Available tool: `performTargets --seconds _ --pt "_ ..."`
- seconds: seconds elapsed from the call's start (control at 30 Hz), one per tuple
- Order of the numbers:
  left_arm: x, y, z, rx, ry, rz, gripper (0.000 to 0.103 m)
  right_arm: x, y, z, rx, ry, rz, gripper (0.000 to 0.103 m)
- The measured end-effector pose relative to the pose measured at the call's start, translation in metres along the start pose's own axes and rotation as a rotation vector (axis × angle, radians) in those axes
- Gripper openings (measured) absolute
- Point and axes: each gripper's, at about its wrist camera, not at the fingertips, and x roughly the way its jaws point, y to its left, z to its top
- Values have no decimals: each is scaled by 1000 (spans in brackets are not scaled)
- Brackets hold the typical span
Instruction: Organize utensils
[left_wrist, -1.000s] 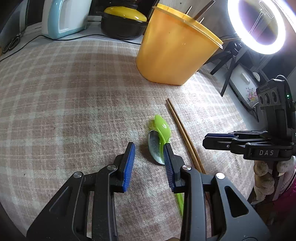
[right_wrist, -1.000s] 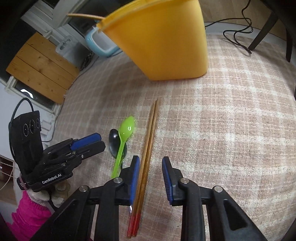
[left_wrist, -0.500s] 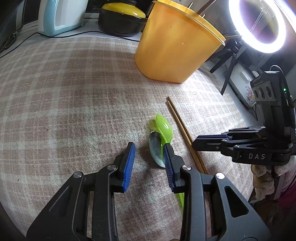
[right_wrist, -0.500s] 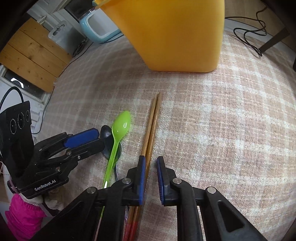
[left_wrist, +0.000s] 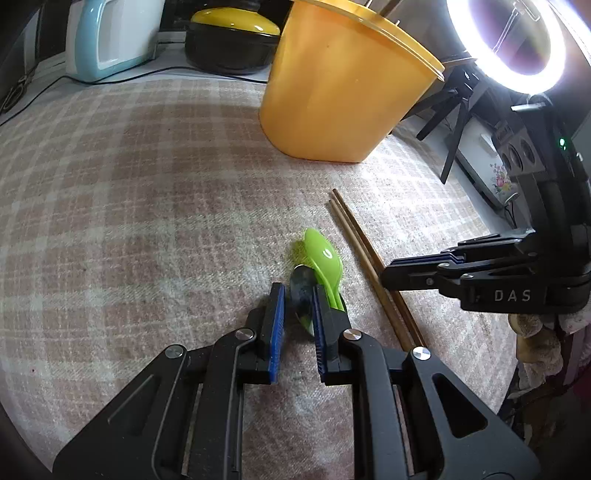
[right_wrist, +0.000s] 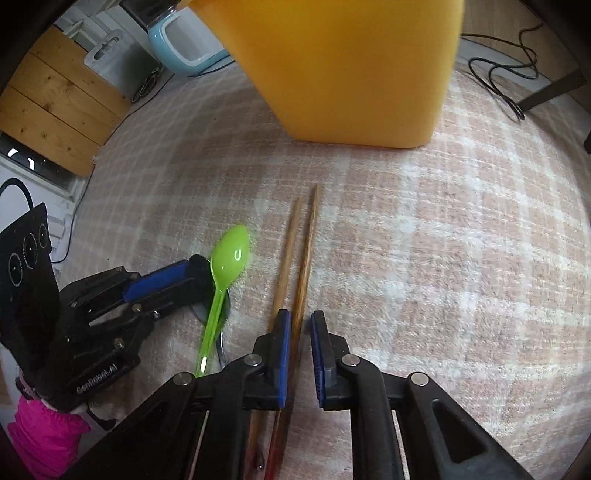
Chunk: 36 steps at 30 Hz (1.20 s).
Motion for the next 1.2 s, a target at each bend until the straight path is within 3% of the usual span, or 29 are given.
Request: performTargets --seconds 0.3,0.4,0.53,0.63,0.9,1.2 --pt "3 -6 1 30 1 -1 8 1 -4 6 -17 29 -12 4" --pt "4 -6 1 19 -14 2 8 2 -1 10 -7 19 -19 8" --pt "5 -8 3 25 -14 0 6 5 8 13 -37 4 -47 5" --pt "-4 -4 4 10 -33 -3 4 3 3 10 -16 -9 -17 4" --pt "-37 -2 12 29 -93 22 1 -24 -14 -13 22 -112 62 3" --pt "-82 -6 35 71 -218 70 0 -64 -12 -27 3 -256 75 3"
